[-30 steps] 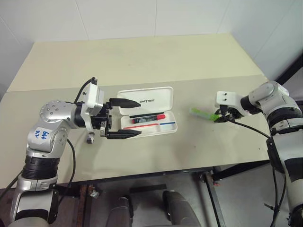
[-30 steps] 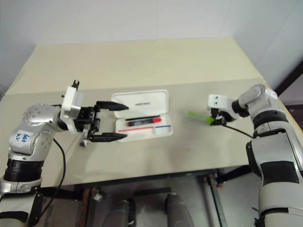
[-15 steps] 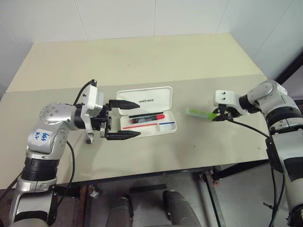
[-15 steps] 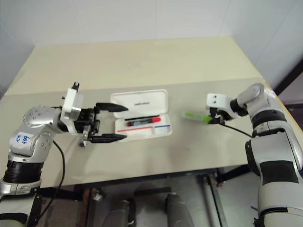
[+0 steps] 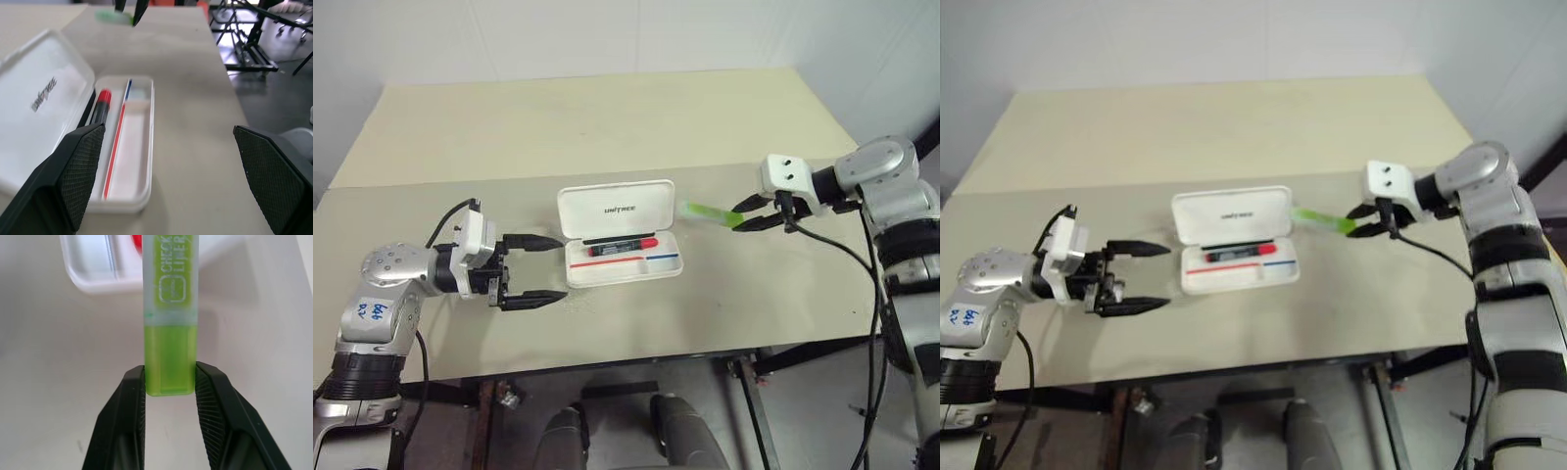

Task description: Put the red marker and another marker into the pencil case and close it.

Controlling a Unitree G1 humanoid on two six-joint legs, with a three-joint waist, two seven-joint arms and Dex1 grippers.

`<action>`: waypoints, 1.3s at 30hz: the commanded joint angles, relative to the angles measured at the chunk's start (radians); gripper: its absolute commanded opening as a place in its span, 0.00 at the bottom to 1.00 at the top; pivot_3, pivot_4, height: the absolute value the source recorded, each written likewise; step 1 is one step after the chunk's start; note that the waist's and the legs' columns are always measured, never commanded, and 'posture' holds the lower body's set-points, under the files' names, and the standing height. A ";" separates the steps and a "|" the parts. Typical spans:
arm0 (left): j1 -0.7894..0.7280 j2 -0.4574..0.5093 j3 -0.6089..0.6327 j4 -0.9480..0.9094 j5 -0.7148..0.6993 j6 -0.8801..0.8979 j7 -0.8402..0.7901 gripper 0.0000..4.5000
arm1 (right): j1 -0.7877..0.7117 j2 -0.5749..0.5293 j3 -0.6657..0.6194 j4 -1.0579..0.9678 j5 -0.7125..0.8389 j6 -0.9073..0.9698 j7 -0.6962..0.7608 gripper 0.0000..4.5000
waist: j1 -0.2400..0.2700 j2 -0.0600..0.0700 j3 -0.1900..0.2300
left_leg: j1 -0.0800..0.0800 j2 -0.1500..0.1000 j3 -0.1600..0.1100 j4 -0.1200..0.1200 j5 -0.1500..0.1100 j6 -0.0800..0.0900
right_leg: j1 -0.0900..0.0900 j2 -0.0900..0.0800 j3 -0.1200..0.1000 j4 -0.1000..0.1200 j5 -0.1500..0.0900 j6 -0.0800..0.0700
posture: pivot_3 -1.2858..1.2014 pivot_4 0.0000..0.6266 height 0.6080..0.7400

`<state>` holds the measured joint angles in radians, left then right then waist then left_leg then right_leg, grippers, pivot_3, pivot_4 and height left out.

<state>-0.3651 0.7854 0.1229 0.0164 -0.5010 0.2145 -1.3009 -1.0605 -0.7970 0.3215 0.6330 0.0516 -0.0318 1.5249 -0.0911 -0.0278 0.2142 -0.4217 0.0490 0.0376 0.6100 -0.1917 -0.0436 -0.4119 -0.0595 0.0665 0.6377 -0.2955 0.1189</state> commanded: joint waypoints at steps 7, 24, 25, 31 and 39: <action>0.018 0.017 0.037 0.002 0.013 -0.032 0.007 1.00 | 0.115 0.046 0.059 -0.517 0.094 0.338 0.023 0.24 | 0.015 0.000 0.000 | 0.000 0.000 0.000 0.001 -0.001 0.001 | 0.000 -0.001 -0.001 0.000 -0.003 -0.005 | 0.52 0.24 1.00; 0.115 0.060 0.062 -0.032 0.024 -0.034 0.015 1.00 | -0.045 0.268 0.230 -0.408 -0.091 0.363 -0.040 0.24 | 0.010 -0.001 -0.001 | -0.001 0.001 0.000 0.000 -0.002 0.000 | -0.001 -0.002 -0.003 -0.001 -0.003 -0.005 | 0.52 0.24 1.00; 0.121 0.064 0.063 -0.032 0.025 -0.036 0.016 1.00 | -0.052 0.274 0.236 -0.394 -0.104 0.357 -0.041 0.24 | 0.012 -0.001 -0.001 | -0.002 0.001 0.000 0.000 -0.002 0.000 | -0.001 -0.002 -0.003 -0.001 -0.003 -0.005 | 0.52 0.24 1.00; 0.137 0.069 0.068 -0.033 0.021 -0.037 0.025 1.00 | -0.076 0.321 0.263 -0.342 -0.167 0.361 -0.058 0.24 | 0.011 -0.001 -0.001 | -0.002 0.001 0.000 -0.001 -0.002 0.000 | -0.002 -0.002 -0.003 -0.001 -0.003 -0.005 | 0.52 0.24 1.00; 0.129 0.060 0.060 -0.037 0.019 -0.036 0.037 1.00 | -0.099 0.387 0.258 -0.296 -0.220 0.393 -0.100 0.24 | 0.009 -0.001 -0.001 | -0.002 0.001 0.000 -0.003 -0.002 0.000 | -0.003 -0.001 -0.003 -0.001 -0.003 -0.005 | 0.52 0.24 1.00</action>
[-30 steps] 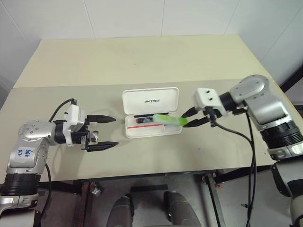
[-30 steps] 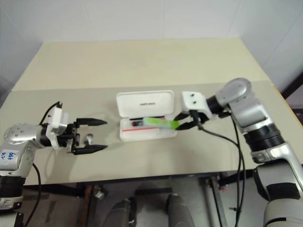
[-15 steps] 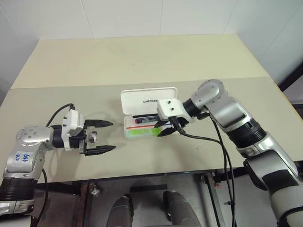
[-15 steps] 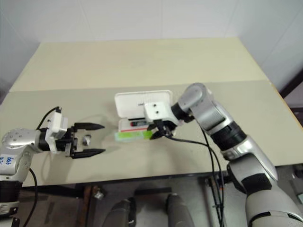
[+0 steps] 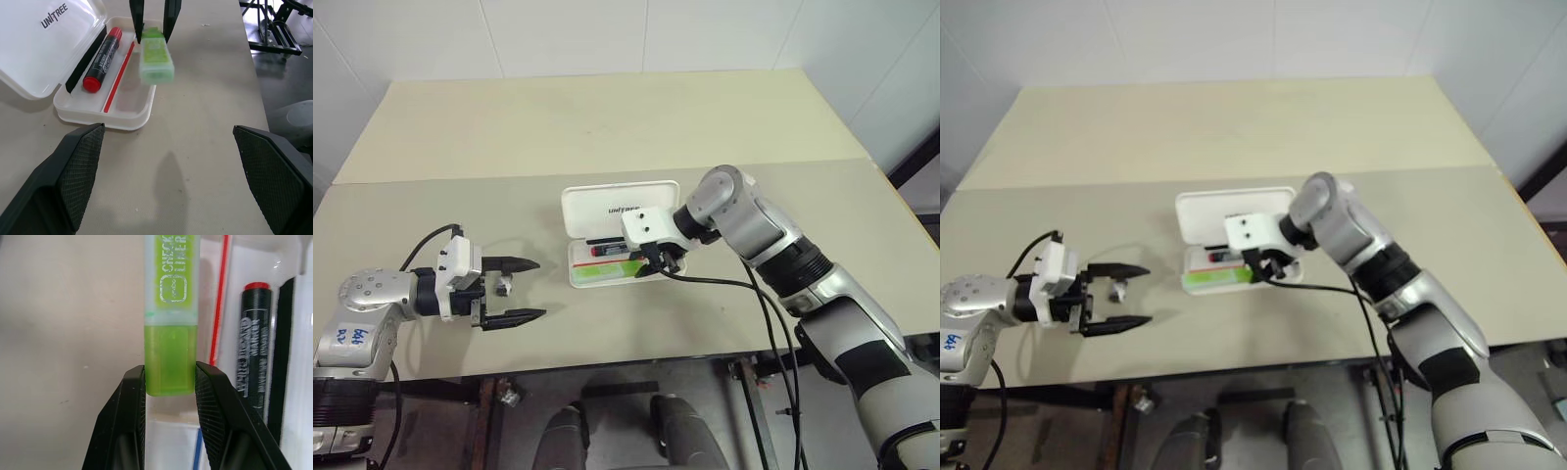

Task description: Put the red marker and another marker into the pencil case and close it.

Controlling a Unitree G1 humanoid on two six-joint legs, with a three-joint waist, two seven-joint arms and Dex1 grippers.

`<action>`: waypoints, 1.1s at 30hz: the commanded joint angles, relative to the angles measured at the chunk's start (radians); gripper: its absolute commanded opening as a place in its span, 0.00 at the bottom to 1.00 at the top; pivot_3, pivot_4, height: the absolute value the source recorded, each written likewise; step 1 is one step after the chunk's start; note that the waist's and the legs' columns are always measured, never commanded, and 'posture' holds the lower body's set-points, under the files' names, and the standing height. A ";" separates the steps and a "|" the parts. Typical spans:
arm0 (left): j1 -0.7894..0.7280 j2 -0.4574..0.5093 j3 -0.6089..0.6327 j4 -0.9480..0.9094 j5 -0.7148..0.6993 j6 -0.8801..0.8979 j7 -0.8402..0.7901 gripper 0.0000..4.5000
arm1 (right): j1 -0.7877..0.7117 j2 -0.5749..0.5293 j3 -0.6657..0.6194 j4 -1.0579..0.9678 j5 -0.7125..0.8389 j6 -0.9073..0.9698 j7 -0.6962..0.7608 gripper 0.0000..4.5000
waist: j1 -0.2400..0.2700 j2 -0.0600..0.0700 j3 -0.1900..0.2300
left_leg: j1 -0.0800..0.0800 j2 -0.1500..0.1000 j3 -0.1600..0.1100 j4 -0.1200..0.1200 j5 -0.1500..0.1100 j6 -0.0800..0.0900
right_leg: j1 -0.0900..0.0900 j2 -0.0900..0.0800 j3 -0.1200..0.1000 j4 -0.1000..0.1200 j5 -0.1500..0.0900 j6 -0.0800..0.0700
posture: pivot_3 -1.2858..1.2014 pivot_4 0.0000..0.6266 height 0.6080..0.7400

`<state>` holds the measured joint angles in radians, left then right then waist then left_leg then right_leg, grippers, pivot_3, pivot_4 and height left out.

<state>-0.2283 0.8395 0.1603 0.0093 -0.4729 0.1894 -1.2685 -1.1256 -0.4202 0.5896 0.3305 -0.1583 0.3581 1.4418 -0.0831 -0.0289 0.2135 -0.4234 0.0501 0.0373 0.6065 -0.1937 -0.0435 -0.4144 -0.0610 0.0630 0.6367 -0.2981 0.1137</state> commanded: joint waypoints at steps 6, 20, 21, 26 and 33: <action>-0.009 0.004 0.025 -0.028 -0.010 -0.015 0.007 1.00 | -0.039 0.016 -0.010 0.026 -0.030 -0.007 -0.011 0.24 | 0.002 0.000 0.000 | 0.000 0.000 0.000 -0.002 0.000 0.000 | 0.000 -0.001 -0.002 -0.001 0.000 0.000 | 0.52 0.24 1.00; -0.011 -0.002 0.026 -0.021 -0.009 -0.027 0.018 1.00 | -0.065 0.016 -0.014 0.067 -0.057 -0.044 0.007 0.78 | 0.000 0.000 0.000 | 0.000 0.000 0.000 -0.003 0.000 0.000 | 0.000 0.000 -0.003 -0.001 0.000 0.000 | 0.52 0.24 1.00; -0.012 -0.002 0.025 -0.020 -0.008 -0.029 0.019 1.00 | -0.067 0.019 -0.015 0.072 -0.057 -0.045 0.002 0.86 | 0.001 0.000 0.000 | 0.000 0.000 0.000 -0.003 0.000 0.000 | 0.000 0.000 -0.003 -0.001 0.000 0.000 | 0.52 0.24 1.00; -0.011 -0.002 0.026 -0.015 -0.007 -0.037 0.020 1.00 | -0.101 0.037 -0.047 0.104 -0.032 -0.039 0.001 0.99 | 0.000 0.000 0.000 | 0.000 0.000 0.000 -0.003 0.000 0.000 | 0.000 0.000 -0.003 -0.001 0.000 0.000 | 0.52 0.24 1.00; 0.001 0.011 0.029 -0.016 0.005 -0.036 0.032 1.00 | -0.106 0.032 -0.140 0.061 0.157 -0.037 0.131 0.99 | 0.001 0.000 0.000 | 0.000 0.000 0.000 -0.004 0.000 0.000 | -0.001 0.000 -0.003 -0.002 0.000 0.000 | 0.52 0.24 1.00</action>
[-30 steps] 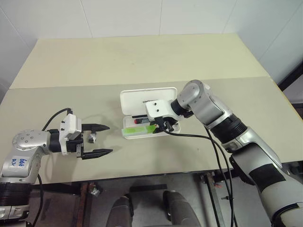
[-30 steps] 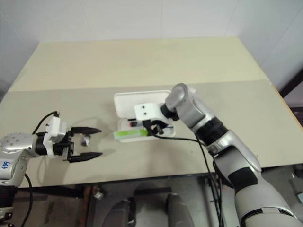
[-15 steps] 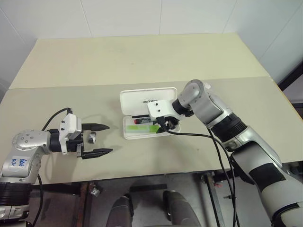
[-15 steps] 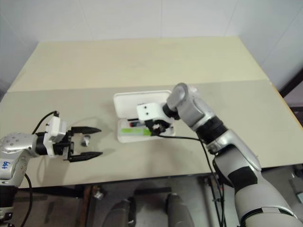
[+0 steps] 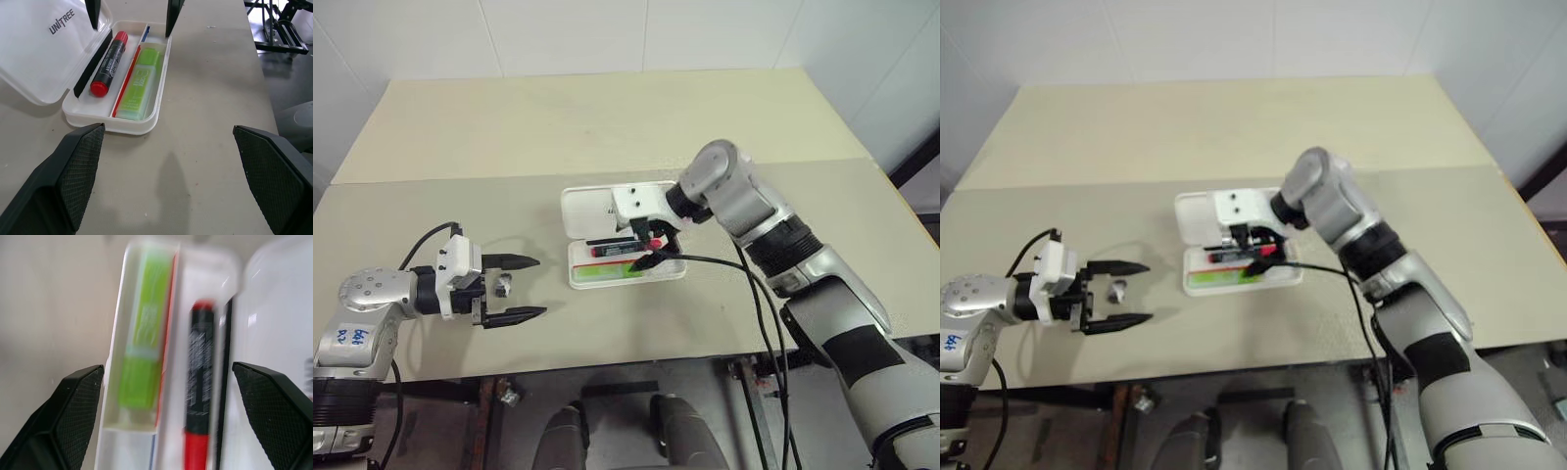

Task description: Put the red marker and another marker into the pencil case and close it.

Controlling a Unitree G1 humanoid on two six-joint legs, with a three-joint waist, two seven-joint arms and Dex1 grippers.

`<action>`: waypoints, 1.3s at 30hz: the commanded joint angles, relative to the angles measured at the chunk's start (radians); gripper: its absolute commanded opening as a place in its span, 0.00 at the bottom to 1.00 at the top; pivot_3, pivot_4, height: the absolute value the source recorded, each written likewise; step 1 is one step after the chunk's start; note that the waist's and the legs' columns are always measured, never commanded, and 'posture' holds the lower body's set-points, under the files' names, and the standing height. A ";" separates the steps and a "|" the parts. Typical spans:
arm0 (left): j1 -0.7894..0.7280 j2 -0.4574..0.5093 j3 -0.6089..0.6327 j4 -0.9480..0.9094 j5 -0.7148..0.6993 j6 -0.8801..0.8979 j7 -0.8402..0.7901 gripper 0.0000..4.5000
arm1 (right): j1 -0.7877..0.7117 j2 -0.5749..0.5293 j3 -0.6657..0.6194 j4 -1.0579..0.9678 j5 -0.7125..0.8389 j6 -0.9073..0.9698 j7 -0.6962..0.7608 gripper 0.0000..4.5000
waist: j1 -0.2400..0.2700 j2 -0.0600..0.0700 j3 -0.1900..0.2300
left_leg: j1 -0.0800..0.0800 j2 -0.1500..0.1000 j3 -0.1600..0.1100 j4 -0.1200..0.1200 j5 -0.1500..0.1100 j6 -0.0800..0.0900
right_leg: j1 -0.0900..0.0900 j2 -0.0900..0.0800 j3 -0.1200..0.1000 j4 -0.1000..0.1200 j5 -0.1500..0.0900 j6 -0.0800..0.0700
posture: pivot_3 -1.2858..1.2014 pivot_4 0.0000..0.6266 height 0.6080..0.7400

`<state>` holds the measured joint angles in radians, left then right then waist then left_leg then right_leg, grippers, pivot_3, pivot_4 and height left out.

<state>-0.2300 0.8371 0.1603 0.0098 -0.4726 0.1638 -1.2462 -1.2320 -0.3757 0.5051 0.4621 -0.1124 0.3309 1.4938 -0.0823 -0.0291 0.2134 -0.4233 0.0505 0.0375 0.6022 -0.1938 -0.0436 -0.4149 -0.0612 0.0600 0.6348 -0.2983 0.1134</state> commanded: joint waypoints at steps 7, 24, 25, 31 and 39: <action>0.064 0.027 0.079 -0.140 0.036 0.116 0.195 1.00 | 0.170 -0.115 -0.240 -0.281 0.431 -0.059 0.119 0.99 | 0.006 -0.001 0.000 | 0.000 0.000 0.000 -0.004 0.000 0.000 | 0.000 -0.001 -0.001 -0.004 0.000 0.000 | 0.52 0.24 1.00; 0.295 -0.218 0.335 -0.731 -0.093 0.735 0.881 1.00 | 0.391 -0.221 -0.504 -0.317 0.666 -0.052 0.036 0.99 | 0.005 -0.002 -0.001 | 0.001 0.000 -0.001 -0.003 0.000 0.000 | 0.003 0.000 0.000 -0.006 0.001 0.002 | 0.52 0.24 1.00; 0.303 -0.238 0.333 -0.761 -0.093 0.763 0.916 1.00 | 0.400 -0.225 -0.514 -0.317 0.673 -0.049 0.034 0.99 | 0.006 -0.002 -0.001 | 0.002 0.000 -0.001 -0.002 0.000 0.000 | 0.004 0.000 0.000 -0.006 0.001 0.002 | 0.52 0.24 1.00; 0.326 -0.320 0.339 -0.823 -0.074 0.875 1.052 1.00 | 0.454 -0.252 -0.542 -0.333 0.679 -0.059 0.025 0.99 | 0.008 -0.002 -0.001 | 0.001 -0.001 -0.001 0.001 0.000 0.000 | 0.005 0.000 0.000 -0.006 0.001 0.002 | 0.52 0.24 1.00; 0.299 -0.356 0.281 -0.716 -0.024 0.890 1.117 1.00 | 0.569 -0.311 -0.559 -0.421 0.693 -0.053 0.022 0.99 | 0.022 -0.003 -0.001 | 0.002 -0.001 0.000 0.004 0.000 0.000 | 0.006 0.000 0.002 -0.007 -0.005 -0.012 | 0.52 0.24 1.00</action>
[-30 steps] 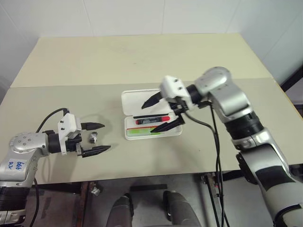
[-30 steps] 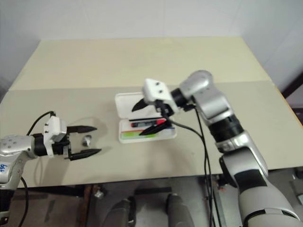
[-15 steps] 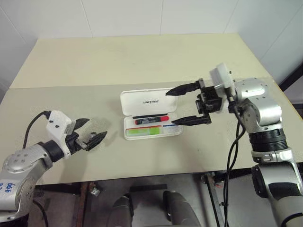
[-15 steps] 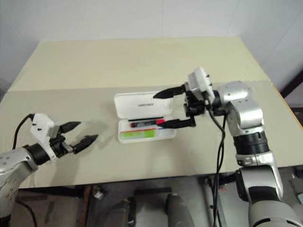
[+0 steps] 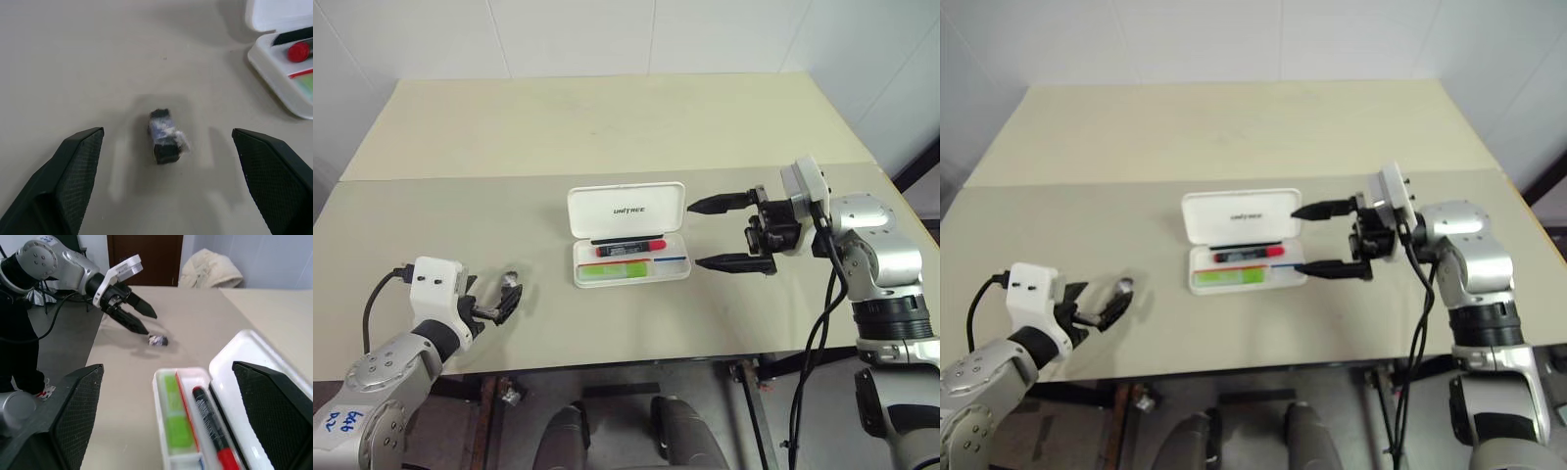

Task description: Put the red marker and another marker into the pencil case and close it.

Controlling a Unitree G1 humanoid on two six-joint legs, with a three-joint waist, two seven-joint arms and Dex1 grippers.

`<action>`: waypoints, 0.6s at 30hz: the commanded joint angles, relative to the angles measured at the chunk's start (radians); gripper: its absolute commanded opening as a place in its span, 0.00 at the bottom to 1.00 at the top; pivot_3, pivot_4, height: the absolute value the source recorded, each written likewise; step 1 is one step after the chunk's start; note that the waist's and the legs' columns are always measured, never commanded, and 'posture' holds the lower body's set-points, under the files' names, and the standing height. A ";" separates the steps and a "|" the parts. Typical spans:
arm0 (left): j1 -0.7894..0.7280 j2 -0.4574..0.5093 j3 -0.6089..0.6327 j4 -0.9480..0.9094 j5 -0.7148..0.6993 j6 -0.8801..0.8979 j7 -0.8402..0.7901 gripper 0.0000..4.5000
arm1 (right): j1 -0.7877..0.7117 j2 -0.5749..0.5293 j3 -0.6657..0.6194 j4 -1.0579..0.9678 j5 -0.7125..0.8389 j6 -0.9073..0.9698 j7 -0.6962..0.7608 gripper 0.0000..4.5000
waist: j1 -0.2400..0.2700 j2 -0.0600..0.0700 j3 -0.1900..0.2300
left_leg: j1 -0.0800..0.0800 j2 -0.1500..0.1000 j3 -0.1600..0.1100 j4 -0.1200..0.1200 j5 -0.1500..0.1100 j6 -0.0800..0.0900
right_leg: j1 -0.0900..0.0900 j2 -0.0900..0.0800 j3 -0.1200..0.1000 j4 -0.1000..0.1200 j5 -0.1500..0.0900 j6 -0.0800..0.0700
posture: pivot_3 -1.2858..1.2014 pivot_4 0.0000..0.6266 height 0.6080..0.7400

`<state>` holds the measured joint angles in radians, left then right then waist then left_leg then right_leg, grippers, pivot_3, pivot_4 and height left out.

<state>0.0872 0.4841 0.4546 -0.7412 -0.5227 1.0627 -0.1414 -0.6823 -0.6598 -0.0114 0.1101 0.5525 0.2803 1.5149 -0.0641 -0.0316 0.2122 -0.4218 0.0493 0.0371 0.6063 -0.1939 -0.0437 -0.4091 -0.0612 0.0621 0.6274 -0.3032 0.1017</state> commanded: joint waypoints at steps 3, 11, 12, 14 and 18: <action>-0.048 0.009 -0.054 0.083 0.035 -0.027 -0.007 1.00 | 0.045 -0.039 -0.049 -0.099 0.035 0.002 -0.016 0.99 | 0.008 0.000 0.000 | 0.000 0.000 0.000 0.002 0.000 0.000 | 0.000 0.000 0.000 0.000 0.000 0.000 | 0.52 0.24 1.00; -0.134 0.009 -0.134 0.185 0.075 -0.077 -0.031 1.00 | 0.107 -0.047 -0.071 -0.175 0.052 0.013 -0.074 0.99 | 0.012 -0.002 -0.001 | -0.001 0.000 0.000 0.004 -0.001 0.000 | 0.002 -0.001 0.000 -0.001 0.001 -0.001 | 0.52 0.24 1.00; -0.141 0.008 -0.140 0.195 0.079 -0.080 -0.032 1.00 | 0.113 -0.046 -0.073 -0.184 0.056 0.014 -0.082 0.99 | 0.012 -0.002 -0.001 | -0.001 0.000 0.000 0.003 -0.001 0.000 | 0.002 -0.001 0.000 -0.001 0.001 -0.001 | 0.52 0.24 1.00; -0.147 0.011 -0.142 0.209 0.084 -0.083 -0.036 1.00 | 0.120 -0.045 -0.074 -0.196 0.059 0.016 -0.095 0.99 | 0.010 -0.002 -0.001 | -0.001 0.000 0.000 0.003 -0.001 0.000 | 0.001 -0.001 0.000 -0.001 0.001 -0.001 | 0.52 0.24 1.00; -0.146 0.011 -0.147 0.222 0.089 -0.077 -0.042 1.00 | 0.122 -0.043 -0.076 -0.202 0.065 0.011 -0.113 0.99 | 0.010 -0.002 -0.001 | 0.000 0.000 0.000 0.003 -0.001 0.000 | 0.001 0.000 0.000 -0.001 0.001 -0.001 | 0.52 0.24 1.00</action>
<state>-0.0597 0.4851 0.3045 -0.5141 -0.4455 1.0010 -0.1767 -0.5616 -0.6957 -0.0501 -0.0533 0.5942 0.2943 1.4121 -0.0539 -0.0334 0.2113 -0.4222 0.0497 0.0370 0.6095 -0.1947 -0.0437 -0.4077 -0.0616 0.0620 0.6263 -0.3025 0.1008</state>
